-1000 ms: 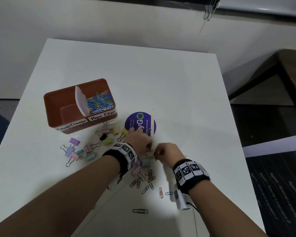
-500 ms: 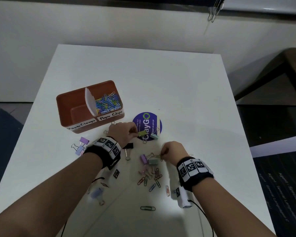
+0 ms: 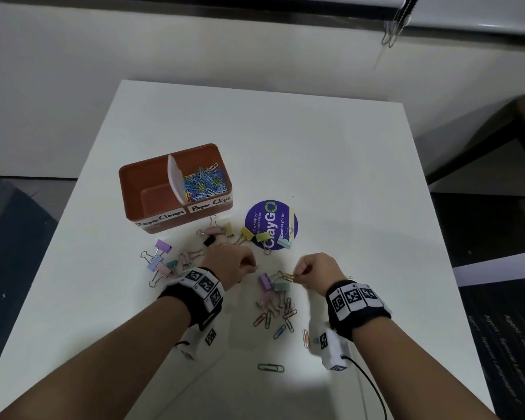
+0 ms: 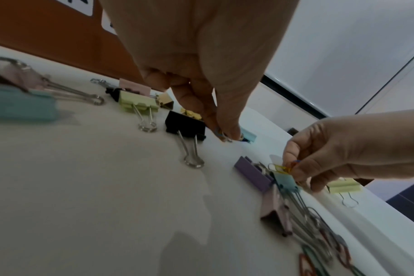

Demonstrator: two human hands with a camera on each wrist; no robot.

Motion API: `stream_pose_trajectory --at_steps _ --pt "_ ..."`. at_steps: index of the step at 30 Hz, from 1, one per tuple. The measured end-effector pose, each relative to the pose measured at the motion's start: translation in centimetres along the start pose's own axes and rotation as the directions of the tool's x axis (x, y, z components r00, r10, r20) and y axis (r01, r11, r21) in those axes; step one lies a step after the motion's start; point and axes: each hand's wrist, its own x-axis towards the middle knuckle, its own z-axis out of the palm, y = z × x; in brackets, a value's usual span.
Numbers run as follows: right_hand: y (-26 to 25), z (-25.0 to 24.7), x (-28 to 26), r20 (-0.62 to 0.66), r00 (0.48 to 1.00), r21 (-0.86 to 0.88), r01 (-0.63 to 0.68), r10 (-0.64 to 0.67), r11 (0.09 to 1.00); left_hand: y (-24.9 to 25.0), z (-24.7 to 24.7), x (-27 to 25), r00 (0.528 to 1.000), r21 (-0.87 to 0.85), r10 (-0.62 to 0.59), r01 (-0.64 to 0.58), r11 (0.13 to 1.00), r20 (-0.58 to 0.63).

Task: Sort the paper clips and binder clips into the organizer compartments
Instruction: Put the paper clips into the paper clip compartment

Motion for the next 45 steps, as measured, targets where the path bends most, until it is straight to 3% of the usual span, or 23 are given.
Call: stream_pose_trajectory --at_steps 9,36,45 --pt "0.2 0.5 -0.4 -0.114 0.993 0.028 -0.006 0.009 1.0 -0.7 -0.2 -1.4 1.0 -0.019 0.013 -0.013 1.0 -0.017" --pt "-2.3 3.2 -1.7 0.013 0.999 -0.348 -0.039 0.046 0.937 -0.7 -2.9 -4.3 0.999 -0.065 -0.044 0.044 0.997 -0.003" --pt "-1.8 3.3 -2.1 -0.071 0.997 -0.23 -0.042 0.026 0.972 -1.5 -2.8 -5.0 0.999 -0.165 -0.034 0.034 0.986 0.005"
